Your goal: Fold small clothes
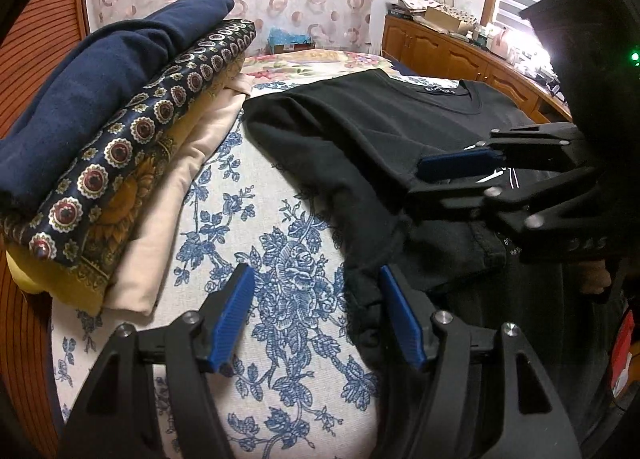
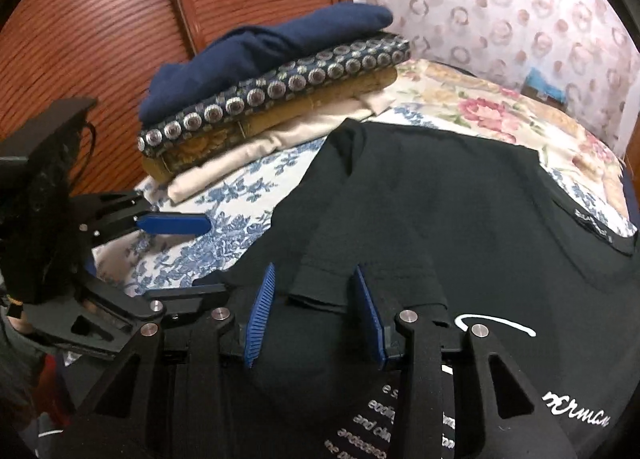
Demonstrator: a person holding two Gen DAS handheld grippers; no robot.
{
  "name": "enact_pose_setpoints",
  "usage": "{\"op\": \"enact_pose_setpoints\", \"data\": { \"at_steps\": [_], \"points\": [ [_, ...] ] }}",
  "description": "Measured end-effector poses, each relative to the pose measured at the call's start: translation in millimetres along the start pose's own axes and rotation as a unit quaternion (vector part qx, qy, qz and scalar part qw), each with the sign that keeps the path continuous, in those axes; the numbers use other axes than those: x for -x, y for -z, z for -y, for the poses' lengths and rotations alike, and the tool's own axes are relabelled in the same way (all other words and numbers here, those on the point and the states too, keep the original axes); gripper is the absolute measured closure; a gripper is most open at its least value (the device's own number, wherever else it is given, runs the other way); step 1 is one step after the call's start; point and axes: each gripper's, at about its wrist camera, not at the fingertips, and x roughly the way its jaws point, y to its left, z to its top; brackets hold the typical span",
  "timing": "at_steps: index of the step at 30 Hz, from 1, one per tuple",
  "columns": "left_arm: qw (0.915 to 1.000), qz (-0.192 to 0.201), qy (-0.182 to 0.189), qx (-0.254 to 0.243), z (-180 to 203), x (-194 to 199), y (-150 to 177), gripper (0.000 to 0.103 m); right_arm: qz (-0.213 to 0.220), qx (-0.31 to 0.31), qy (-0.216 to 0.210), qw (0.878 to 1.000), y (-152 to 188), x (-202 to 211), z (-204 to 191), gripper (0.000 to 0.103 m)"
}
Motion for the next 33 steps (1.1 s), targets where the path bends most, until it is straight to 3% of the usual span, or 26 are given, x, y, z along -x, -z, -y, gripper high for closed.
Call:
{"op": "enact_pose_setpoints", "data": {
  "at_steps": [2, 5, 12, 15, 20, 21, 22, 23, 25, 27, 31, 33],
  "points": [
    [1.0, 0.0, 0.0, 0.0, 0, 0, 0, 0.037, -0.008, 0.005, 0.015, 1.0, -2, -5, 1, 0.091],
    [1.0, 0.002, -0.004, 0.002, -1, 0, 0, 0.037, -0.003, 0.002, 0.012, 1.0, -4, -2, 6, 0.099],
    [0.9986, 0.035, -0.04, 0.008, -4, 11, 1, 0.037, 0.057, -0.029, 0.07, 0.996, -23, 35, 41, 0.101],
    [0.9976, 0.062, -0.029, 0.009, -2, 23, 2, 0.037, 0.05, -0.038, 0.103, 0.993, -27, 36, 59, 0.101],
    [0.9982, 0.055, -0.023, -0.003, 9, 30, 3, 0.037, 0.026, -0.059, 0.164, 0.984, -25, 30, 86, 0.101],
    [0.9982, 0.054, -0.026, -0.009, 11, 31, 3, 0.037, 0.025, -0.061, 0.17, 0.983, -23, 31, 89, 0.099],
    [0.9981, 0.051, -0.031, -0.016, 14, 32, 4, 0.037, 0.027, -0.064, 0.174, 0.982, -20, 34, 90, 0.09],
    [0.9978, 0.048, -0.037, -0.024, 15, 34, 6, 0.037, 0.028, -0.066, 0.174, 0.982, -17, 36, 90, 0.078],
    [0.9977, 0.043, -0.042, -0.03, 20, 38, 12, 0.037, 0.032, -0.064, 0.159, 0.985, -9, 45, 83, 0.068],
    [0.998, 0.038, -0.042, -0.028, 17, 38, 17, 0.038, 0.036, -0.055, 0.145, 0.987, -2, 51, 72, 0.066],
    [0.9991, 0.021, -0.032, -0.017, 11, 30, 22, 0.054, 0.016, -0.028, 0.063, 0.997, 25, 55, 35, 0.066],
    [0.9995, 0.013, -0.023, -0.017, 12, 25, 24, 0.057, 0.001, -0.02, 0.037, 0.999, 37, 51, 21, 0.066]
  ]
}}
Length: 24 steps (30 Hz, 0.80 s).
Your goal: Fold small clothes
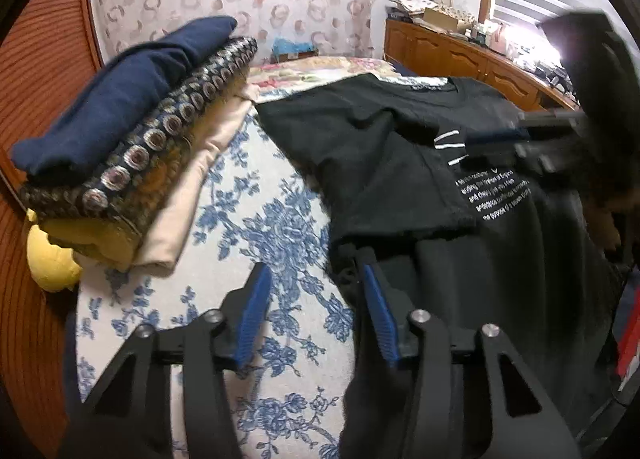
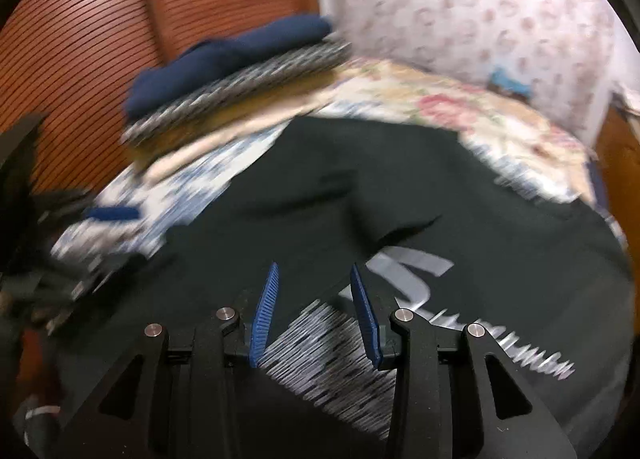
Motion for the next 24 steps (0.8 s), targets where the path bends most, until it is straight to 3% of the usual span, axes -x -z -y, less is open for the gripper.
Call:
{"op": "enact_pose_setpoints", "data": {
  "at_steps": [8, 11, 13, 14, 17, 24],
  "points": [
    [0.9997, -0.012, 0.02, 0.002, 5, -15, -6, 0.065, -0.015, 0.032, -0.013, 0.999, 20, -7, -34, 0.066],
    [0.9991, -0.007, 0.041, 0.005, 4, -16, -7, 0.092, -0.021, 0.049, 0.0, 0.999, 24, -13, -39, 0.07],
    [0.9996, 0.007, 0.026, -0.005, 10, -9, -7, 0.099, -0.015, 0.065, 0.013, 0.998, 28, -12, -41, 0.075],
    [0.9997, 0.015, 0.02, -0.007, 13, -2, -8, 0.099, -0.014, 0.066, 0.014, 0.998, 27, -12, -40, 0.083],
    [0.9988, 0.035, 0.035, 0.003, 15, 21, -9, 0.1, -0.013, 0.069, 0.002, 0.998, 26, -10, -38, 0.095],
    [0.9988, 0.039, -0.028, -0.01, 15, 35, -8, 0.097, 0.017, 0.075, -0.02, 0.997, 26, 17, -35, 0.1]
  ]
}}
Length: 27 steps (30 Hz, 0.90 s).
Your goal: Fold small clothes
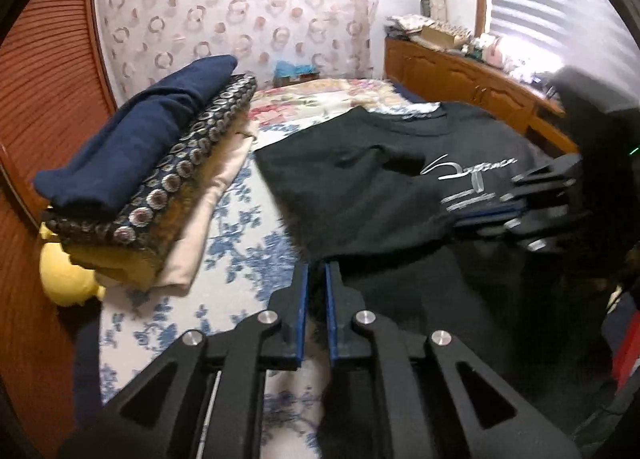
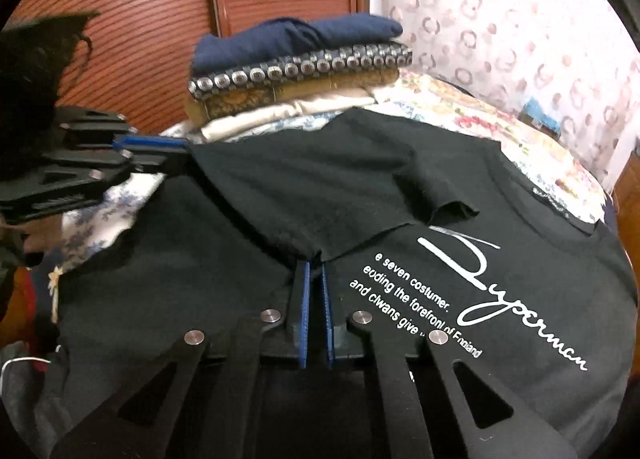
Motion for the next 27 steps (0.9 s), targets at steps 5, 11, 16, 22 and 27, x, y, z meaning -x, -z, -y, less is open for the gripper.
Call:
{"op": "enact_pose_setpoints", "data": {
  "at_steps": [5, 11, 16, 22, 27],
  "points": [
    [0.9996, -0.004, 0.02, 0.021, -13, 3, 2, 0.083, -0.008, -0.011, -0.002, 1.0, 8, 12, 5, 0.099],
    [0.9984, 0.002, 0.054, 0.019, 0, 4, -5, 0.058, 0.01, -0.04, 0.015, 0.999, 21, 35, 23, 0.092],
    [0.995, -0.002, 0.098, 0.019, 27, -10, -18, 0.05, 0.038, -0.092, 0.051, 0.994, 36, 68, 65, 0.07],
    [0.9915, -0.021, 0.128, -0.012, 69, -36, -32, 0.047, 0.042, -0.15, 0.127, 0.98, 69, 110, 134, 0.067],
    [0.9892, -0.04, 0.136, -0.039, 97, -55, -38, 0.047, 0.031, -0.205, 0.187, 0.96, 107, 138, 199, 0.067]
  ]
}}
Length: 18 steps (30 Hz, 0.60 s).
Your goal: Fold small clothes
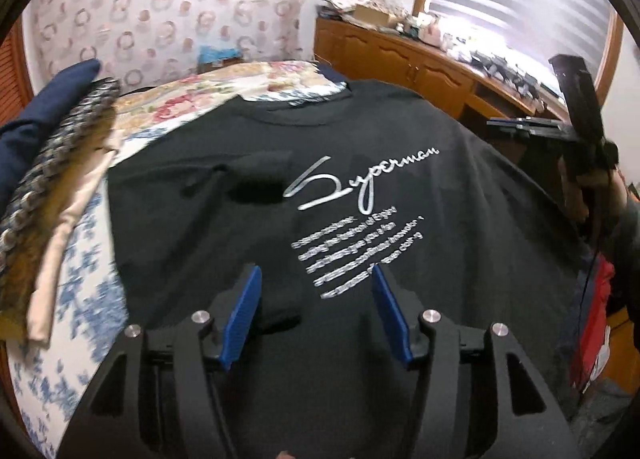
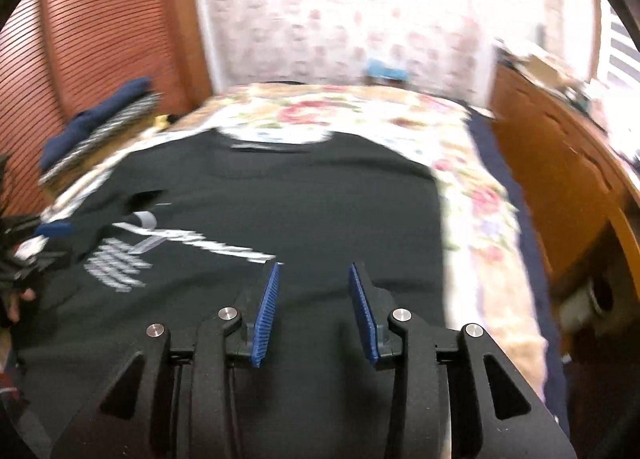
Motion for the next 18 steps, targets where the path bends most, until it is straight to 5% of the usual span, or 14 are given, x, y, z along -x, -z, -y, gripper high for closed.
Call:
{"op": "enact_pose_setpoints", "data": {
  "at_steps": [7, 18],
  "points": [
    [0.9996, -0.026, -0.005, -0.005, 7, -25, 2, 0.046, -0.035, -0.085, 0.022, 0.995, 19, -15, 84, 0.067],
    [0.9985, -0.022, -0.03, -0.039, 19, -29, 7, 0.039, -0.057, -0.154, -0.031, 0.986, 22, -31, 111, 0.067]
  ]
}}
